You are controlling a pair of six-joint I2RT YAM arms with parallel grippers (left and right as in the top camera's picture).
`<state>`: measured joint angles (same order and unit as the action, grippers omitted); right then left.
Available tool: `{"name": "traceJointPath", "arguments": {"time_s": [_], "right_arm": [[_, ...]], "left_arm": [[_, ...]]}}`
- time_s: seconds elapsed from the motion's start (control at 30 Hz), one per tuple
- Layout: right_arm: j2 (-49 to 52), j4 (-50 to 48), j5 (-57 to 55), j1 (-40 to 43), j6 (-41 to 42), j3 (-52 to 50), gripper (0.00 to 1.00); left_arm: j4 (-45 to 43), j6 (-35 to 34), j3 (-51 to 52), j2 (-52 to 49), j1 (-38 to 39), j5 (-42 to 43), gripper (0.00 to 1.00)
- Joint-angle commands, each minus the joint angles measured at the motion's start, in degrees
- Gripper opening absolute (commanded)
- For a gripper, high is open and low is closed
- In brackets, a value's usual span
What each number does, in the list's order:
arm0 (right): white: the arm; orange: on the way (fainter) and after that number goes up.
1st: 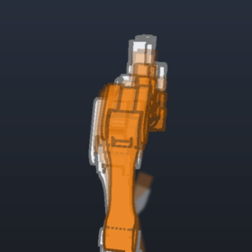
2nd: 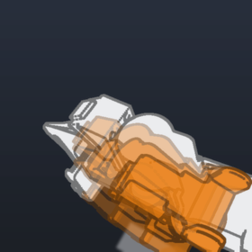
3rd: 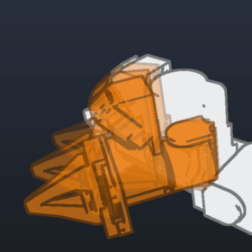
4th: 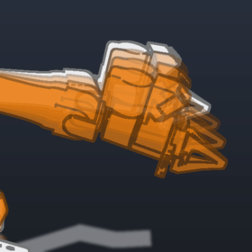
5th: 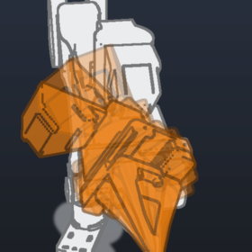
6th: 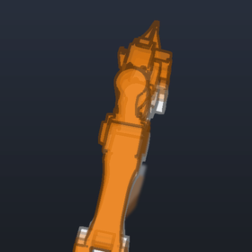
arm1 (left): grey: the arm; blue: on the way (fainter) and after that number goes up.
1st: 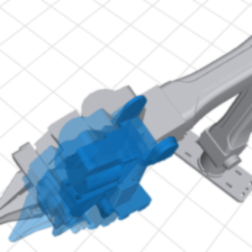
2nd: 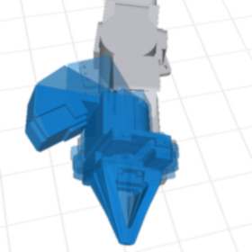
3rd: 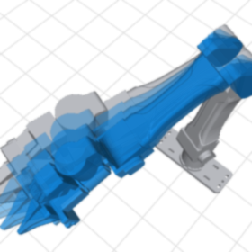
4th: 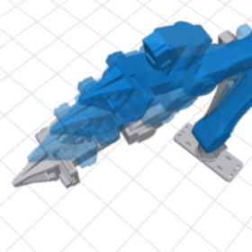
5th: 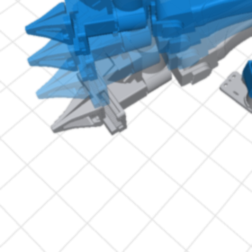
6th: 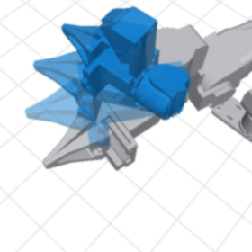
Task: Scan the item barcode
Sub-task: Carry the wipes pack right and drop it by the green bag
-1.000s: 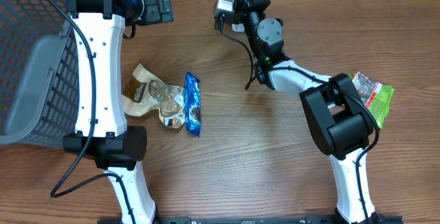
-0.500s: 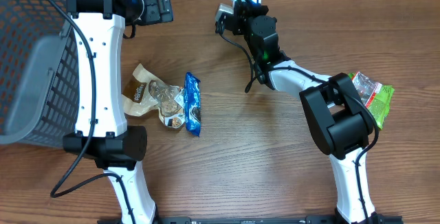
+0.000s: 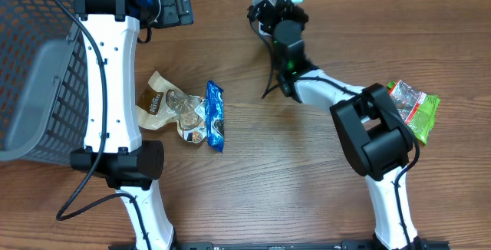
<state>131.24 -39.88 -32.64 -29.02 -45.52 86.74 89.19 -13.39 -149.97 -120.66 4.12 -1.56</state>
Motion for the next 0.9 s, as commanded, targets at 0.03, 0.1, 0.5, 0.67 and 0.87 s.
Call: {"name": "traceJointPath", "arguments": {"time_s": [0.03,0.1,0.5,0.67,0.87], "right_arm": [[-7.39,6.84,-14.4,-4.66,14.67,1.09,0.04],[-9.84,12.37,-18.64,-6.14,18.32,1.09,0.04],[-36.41,70.97,-11.98,-4.94,64.46,1.09,0.04],[-44.92,89.31,5.97,7.85,76.98,1.09,0.04],[-45.18,101.13,23.56,27.85,79.19,0.28,0.04]], "left_arm": [[0.11,0.04,-0.61,0.0,0.02,-0.33,1.0],[0.11,0.04,-0.61,0.0,0.02,-0.33,1.0],[0.09,0.07,-0.61,0.0,0.02,-0.33,1.0],[0.11,0.04,-0.61,0.0,0.02,-0.33,1.0],[0.11,0.04,-0.61,0.0,0.02,-0.33,1.0]]}}
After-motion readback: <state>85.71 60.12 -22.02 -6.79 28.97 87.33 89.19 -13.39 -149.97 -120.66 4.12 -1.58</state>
